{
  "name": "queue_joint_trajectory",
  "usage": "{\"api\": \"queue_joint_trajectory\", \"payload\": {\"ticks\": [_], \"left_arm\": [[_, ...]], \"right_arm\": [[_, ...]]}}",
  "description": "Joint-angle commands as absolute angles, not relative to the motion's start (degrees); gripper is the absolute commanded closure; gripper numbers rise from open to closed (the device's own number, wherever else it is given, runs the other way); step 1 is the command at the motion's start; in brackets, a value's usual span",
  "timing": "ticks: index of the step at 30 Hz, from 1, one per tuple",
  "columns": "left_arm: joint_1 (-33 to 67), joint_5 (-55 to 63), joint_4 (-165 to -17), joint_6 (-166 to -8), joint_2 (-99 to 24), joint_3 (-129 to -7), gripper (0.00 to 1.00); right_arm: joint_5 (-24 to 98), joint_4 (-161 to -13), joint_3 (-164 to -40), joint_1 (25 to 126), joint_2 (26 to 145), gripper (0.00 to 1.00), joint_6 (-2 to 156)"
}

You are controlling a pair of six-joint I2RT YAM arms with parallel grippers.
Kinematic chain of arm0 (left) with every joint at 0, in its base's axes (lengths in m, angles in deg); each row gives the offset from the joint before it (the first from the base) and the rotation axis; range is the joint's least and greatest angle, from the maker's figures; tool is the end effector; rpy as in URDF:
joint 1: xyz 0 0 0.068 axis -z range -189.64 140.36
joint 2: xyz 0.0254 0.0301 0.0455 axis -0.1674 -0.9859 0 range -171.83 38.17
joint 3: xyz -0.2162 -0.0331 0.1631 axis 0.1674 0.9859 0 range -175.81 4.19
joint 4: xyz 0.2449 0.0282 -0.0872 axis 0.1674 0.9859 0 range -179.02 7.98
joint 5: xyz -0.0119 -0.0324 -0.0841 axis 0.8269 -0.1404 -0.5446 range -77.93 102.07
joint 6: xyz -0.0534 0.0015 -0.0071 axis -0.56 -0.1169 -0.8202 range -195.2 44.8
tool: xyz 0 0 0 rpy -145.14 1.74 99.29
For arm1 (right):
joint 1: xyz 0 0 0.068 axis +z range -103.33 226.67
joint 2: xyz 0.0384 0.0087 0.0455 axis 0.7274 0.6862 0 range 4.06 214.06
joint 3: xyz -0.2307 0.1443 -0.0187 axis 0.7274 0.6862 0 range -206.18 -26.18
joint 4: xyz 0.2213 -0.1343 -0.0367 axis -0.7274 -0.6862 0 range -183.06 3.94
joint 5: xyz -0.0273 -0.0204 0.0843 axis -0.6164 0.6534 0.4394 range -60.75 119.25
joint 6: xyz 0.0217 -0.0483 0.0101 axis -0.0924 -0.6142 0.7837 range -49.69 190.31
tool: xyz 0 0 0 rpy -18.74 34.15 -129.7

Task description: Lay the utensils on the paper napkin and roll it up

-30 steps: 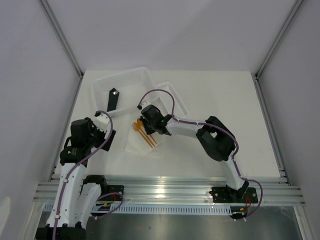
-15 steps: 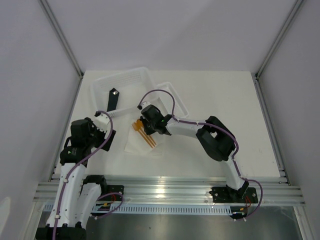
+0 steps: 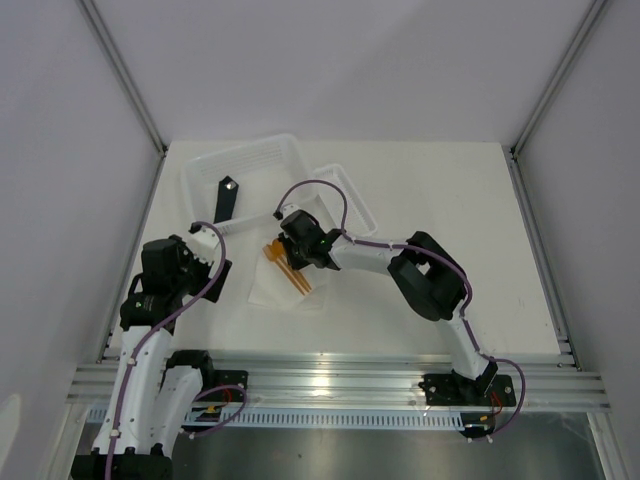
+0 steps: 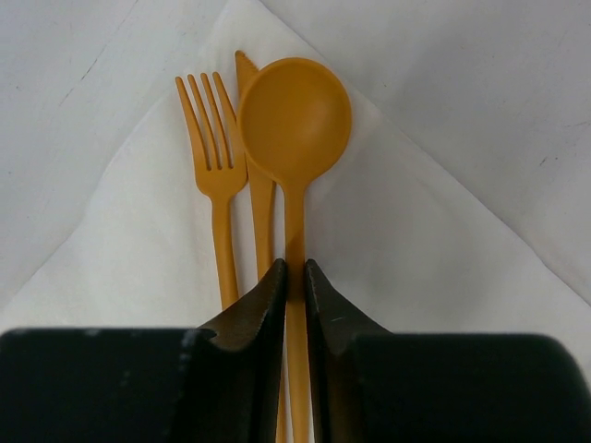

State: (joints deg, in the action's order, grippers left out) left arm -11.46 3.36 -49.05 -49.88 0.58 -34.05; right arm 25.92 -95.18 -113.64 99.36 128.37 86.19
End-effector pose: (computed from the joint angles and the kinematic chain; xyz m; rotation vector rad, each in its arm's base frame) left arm 0.1396 -0.0010 0.2681 0.5370 2.1839 0.0835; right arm 0.2907 0.3782 0.1538 -0.7402 2.3148 0.4950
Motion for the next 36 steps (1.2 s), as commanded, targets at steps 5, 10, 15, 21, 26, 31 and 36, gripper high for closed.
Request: {"api": "queue_joint_trajectory", "payload": {"ticks": [5,10,15,21,26,31,36], "left_arm": [[-11.1,3.6,-50.3,-50.3,1.1,-34.0,0.0],[-11.2,3.7,-50.3,-50.2,1.1,-34.0,0.01],[-11.1,3.9,-50.3,-50.1,1.0,-34.3,0.01],[-11.1,3.8,-49.6,-49.3,-0.1,-35.4,0.01],[-11.2,3.9,-48.7,-48.8,-1.8,-36.7,0.01],[-11.1,3.9,-48.8,-49.4,-1.2,-36.4,0.01],[-11.1,4.1,-49.2,-49.4,-0.8,-35.4,0.01]], "right_arm": [[26.0,-96.1,-115.4,99.2,128.4,0.8,86.0],[26.4,-96.3,-115.5,99.1,126.4,0.77,85.4],[26.6,-96.6,-115.6,99.1,123.5,0.74,85.1],[26.6,-97.1,-115.3,98.2,120.0,0.72,84.7],[27.5,-96.4,-114.4,97.1,120.3,0.85,85.5],[28.5,-96.6,-114.2,96.9,122.5,1.0,85.7],[30.1,-96.5,-113.8,96.9,124.6,1.0,86.0]]}}
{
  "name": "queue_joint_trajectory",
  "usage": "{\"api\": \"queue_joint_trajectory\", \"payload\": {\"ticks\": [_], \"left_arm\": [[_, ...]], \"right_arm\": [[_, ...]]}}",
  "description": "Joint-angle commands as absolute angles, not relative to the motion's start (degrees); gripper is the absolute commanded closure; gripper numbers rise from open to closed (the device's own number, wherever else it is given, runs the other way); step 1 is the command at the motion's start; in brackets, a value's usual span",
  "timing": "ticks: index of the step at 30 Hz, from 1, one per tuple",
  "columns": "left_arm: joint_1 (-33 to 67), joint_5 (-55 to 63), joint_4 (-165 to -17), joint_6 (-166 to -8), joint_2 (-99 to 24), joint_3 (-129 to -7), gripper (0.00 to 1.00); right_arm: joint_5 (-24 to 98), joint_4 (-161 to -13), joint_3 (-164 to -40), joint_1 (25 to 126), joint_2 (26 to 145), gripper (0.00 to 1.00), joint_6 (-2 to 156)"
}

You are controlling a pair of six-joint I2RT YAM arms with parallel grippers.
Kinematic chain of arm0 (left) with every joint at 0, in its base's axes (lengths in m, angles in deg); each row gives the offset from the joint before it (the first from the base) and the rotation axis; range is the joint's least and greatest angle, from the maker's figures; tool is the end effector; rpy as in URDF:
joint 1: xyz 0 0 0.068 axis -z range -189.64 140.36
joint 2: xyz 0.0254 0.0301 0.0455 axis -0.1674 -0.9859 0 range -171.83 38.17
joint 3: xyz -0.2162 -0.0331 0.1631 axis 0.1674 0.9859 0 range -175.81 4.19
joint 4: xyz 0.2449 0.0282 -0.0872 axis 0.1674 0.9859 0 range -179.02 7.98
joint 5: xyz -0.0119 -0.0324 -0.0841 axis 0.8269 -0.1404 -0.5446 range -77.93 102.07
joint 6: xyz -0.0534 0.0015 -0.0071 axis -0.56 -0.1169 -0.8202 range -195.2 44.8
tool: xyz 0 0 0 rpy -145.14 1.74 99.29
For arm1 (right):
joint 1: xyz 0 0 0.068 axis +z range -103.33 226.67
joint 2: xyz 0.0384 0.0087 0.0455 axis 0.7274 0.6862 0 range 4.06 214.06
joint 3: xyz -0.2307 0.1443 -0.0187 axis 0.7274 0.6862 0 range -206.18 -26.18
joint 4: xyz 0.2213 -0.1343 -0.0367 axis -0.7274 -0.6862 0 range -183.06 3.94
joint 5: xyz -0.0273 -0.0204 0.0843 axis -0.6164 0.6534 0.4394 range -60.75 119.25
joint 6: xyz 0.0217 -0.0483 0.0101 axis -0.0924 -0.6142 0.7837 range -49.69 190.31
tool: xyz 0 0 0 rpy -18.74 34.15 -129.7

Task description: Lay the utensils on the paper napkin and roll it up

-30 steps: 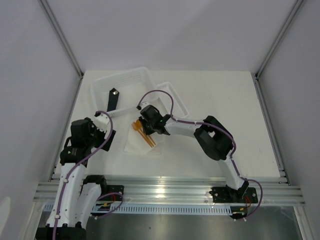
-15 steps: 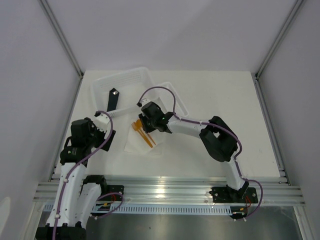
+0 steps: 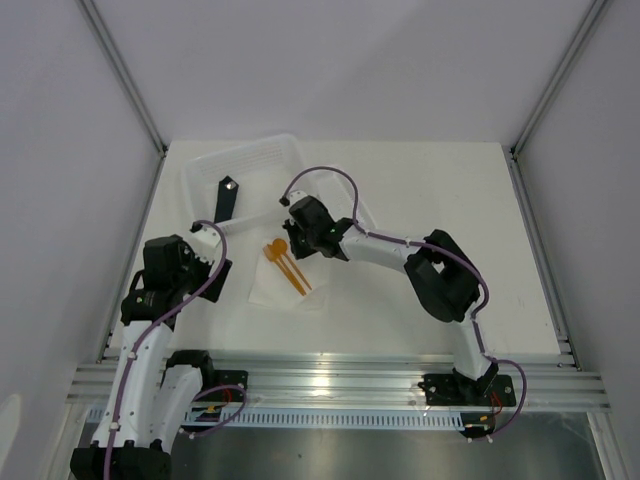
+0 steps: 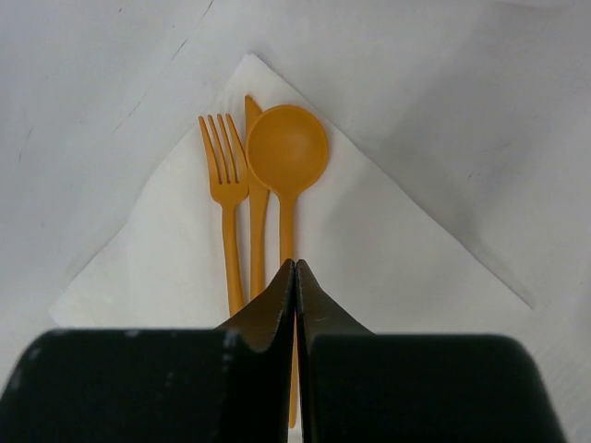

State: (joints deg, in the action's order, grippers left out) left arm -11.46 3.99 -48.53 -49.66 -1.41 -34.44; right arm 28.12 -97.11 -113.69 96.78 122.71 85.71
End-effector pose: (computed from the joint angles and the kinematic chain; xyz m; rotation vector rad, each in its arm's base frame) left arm 0.1444 -0.0005 0.2653 0.5410 2.2219 0.0872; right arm 0.3009 0.3591 0.1962 -0.6980 2.2681 0.5493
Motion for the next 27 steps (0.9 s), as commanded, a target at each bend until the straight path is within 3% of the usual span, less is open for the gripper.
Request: {"api": "queue_joint_trajectory", "payload": {"ticks": [1,27], "left_arm": [[-11.1,4.1,-49.2,-49.4,-0.7,-35.4,0.01],[-11.2,4.2,-49.6,-49.5,-0.2,-34.6,0.01]], "right_arm": [[30.1,-96.5,-113.6,96.8,124.8,1.0,86.1],[31.7,-95.8,-111.2,97.6,126.5,1.0,86.8]]}}
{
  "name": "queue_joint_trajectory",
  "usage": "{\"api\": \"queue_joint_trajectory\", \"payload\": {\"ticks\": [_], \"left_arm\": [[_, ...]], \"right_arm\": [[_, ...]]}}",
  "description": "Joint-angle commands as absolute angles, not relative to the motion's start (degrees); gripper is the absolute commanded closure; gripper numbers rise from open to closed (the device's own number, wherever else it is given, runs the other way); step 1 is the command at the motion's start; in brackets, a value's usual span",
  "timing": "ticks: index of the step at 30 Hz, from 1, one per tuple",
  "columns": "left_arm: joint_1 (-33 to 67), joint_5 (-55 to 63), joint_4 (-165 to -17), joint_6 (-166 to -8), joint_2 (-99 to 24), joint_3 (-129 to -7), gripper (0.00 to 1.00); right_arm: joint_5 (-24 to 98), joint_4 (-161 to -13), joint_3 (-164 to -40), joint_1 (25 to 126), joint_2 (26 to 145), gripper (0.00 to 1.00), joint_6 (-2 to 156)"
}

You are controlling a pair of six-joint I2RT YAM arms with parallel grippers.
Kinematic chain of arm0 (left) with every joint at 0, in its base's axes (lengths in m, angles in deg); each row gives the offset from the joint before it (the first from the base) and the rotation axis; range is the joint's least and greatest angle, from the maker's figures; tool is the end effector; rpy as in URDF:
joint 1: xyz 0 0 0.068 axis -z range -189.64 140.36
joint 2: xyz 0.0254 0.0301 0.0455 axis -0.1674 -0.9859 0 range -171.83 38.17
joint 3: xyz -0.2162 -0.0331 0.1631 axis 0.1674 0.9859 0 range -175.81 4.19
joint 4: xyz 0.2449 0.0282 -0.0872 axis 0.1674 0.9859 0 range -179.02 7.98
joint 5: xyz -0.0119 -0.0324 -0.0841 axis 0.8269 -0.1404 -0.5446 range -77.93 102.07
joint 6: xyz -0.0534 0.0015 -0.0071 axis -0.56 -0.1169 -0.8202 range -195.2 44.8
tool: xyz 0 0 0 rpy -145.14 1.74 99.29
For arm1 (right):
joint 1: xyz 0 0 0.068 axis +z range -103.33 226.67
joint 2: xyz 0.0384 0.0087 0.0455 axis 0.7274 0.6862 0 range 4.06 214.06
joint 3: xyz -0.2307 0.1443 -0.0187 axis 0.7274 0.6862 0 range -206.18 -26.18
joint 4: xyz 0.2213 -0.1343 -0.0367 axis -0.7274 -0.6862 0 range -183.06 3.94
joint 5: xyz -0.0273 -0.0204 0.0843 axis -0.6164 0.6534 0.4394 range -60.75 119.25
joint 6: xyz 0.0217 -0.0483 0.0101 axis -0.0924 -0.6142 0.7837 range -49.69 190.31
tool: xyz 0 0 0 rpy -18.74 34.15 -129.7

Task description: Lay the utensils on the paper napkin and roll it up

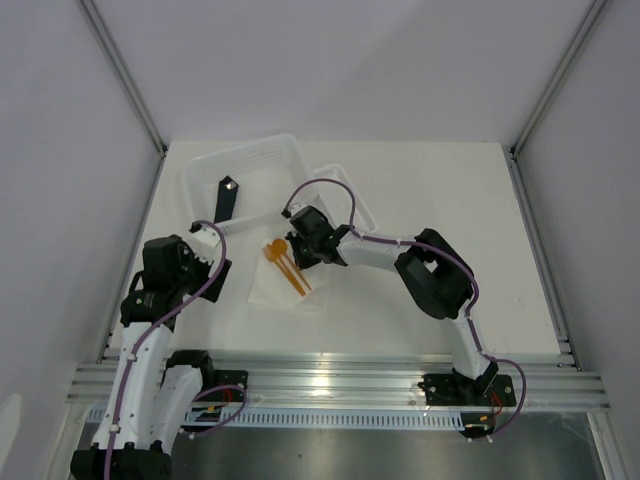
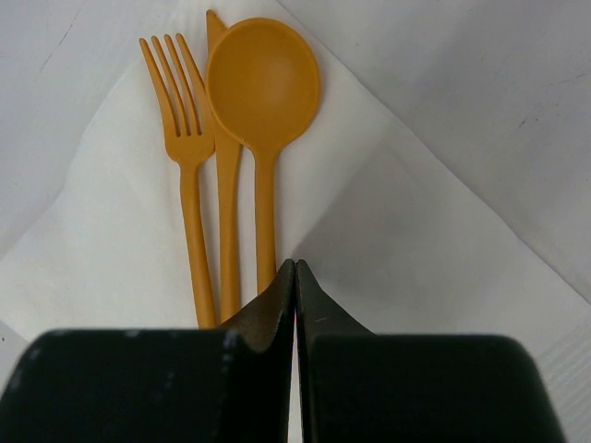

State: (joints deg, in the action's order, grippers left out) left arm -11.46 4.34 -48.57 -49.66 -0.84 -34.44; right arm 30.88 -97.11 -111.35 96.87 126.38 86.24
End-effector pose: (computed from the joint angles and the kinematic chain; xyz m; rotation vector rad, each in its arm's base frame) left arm 0.1430 -0.0003 0.2666 0.5367 2.2133 0.0971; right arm 0.2972 0.3585 0.1547 -0.7466 2.3755 0.5483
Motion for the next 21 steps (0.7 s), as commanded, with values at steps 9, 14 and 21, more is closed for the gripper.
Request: {"api": "queue_joint_trajectory", "payload": {"ticks": [9,14,21], "left_arm": [[-11.1,4.3,-49.5,-49.5,-0.2,-34.5,0.0],[-11.1,4.4,-49.6,-49.5,-0.2,-34.4,0.01],[-11.2,4.3,-49.4,-49.4,-0.1,-34.4,0.0]], "right_arm": [[32.2,-95.0,-111.1,98.0,126.2,1.0,86.6],[33.0,-94.4,-111.1,98.0,126.3,1.0,86.5],[31.6,-95.3,-111.0,97.7,125.8,1.0,86.1]]}}
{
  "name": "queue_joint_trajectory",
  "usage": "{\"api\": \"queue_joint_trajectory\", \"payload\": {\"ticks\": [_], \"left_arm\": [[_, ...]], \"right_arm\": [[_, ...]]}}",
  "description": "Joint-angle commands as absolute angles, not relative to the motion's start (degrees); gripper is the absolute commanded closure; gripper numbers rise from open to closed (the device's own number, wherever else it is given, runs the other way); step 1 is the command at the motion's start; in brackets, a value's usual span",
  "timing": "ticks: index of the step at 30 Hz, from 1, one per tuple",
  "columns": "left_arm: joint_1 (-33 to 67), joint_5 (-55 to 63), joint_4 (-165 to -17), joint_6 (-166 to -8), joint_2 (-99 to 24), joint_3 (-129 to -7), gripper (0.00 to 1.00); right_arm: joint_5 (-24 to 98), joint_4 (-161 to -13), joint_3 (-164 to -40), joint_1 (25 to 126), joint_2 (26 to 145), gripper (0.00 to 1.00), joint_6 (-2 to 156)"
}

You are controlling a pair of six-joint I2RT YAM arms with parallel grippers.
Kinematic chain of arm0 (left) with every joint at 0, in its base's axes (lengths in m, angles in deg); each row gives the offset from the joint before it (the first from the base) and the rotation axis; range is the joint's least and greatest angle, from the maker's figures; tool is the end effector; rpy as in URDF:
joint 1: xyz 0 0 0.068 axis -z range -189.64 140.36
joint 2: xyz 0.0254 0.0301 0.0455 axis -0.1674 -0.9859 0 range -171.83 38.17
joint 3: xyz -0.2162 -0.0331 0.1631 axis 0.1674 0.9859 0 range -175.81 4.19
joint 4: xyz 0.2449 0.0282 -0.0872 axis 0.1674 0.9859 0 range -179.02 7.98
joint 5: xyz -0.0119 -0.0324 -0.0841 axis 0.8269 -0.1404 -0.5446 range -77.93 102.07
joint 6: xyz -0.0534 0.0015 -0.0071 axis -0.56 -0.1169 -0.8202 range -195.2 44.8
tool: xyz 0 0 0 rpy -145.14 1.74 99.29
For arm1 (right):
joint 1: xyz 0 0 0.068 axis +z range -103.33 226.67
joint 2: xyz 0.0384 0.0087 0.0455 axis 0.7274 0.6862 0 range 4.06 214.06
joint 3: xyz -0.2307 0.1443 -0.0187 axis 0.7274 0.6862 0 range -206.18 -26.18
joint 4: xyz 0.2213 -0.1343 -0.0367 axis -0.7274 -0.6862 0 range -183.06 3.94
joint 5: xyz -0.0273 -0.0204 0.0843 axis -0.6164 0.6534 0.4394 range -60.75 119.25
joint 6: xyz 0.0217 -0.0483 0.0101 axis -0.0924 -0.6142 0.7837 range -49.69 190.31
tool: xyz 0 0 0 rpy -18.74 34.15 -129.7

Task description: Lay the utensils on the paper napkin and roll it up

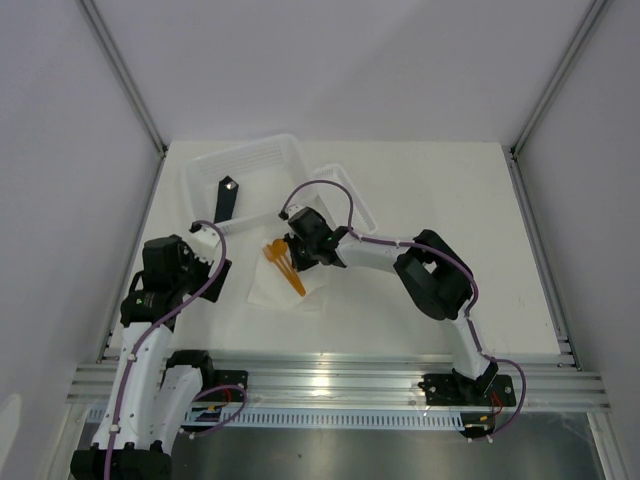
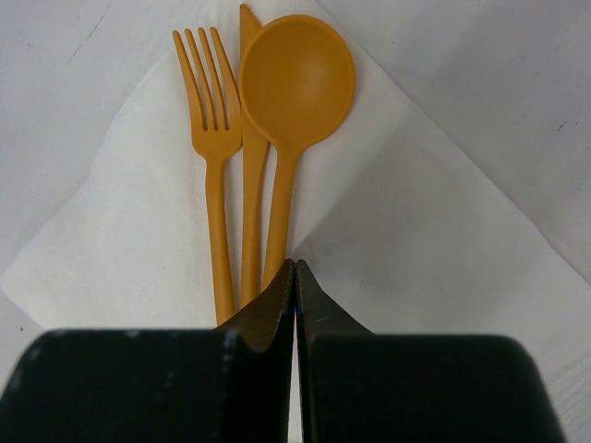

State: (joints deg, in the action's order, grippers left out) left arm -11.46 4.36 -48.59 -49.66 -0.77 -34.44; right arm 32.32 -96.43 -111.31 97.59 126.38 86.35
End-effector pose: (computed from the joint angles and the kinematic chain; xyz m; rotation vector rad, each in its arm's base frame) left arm 0.1428 -0.0003 0.2668 0.5363 2.2119 0.0979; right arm 0.2925 0.3634 0.1554 -0.7706 2.3664 0.5885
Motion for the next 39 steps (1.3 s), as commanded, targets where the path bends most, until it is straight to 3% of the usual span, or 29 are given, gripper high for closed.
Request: {"api": "queue_joint_trajectory", "payload": {"ticks": [1,8,10,14,24,29,39], "left_arm": [[-11.2,4.3,-49.4,-49.2,-0.2,-34.5,0.01],[-11.0,4.2,-48.2,-46.4,-3.1,-38.4,0.01],[-10.3,4.1,-47.2,-45.1,-4.7,-40.4,0.07],[-5.4,4.4,-47.4,-43.7,-9.9,-42.7,0.17],[6.3,9.7,-60.8,-38.8,-24.5,-39.7,0.19],[8.7,10.7,-68.1,-37.9,-31.2,-38.1,0.21],[8.9,13.3,-74.0,-37.6,-38.8,-35.7,0.25]], "right_arm": [[31.5,-95.4,-111.0,97.6,125.4,1.0,86.0],[30.9,-96.3,-110.3,97.0,118.8,1.0,86.3],[31.7,-95.8,-108.8,96.8,115.1,1.0,87.4],[34.2,-94.1,-101.3,95.0,108.2,1.0,92.2],[36.1,-95.3,-80.3,94.0,96.1,1.0,97.6],[39.3,-91.5,-73.7,95.7,95.9,1.0,97.6],[47.7,-77.8,-71.6,96.1,102.0,1.0,100.6]]}}
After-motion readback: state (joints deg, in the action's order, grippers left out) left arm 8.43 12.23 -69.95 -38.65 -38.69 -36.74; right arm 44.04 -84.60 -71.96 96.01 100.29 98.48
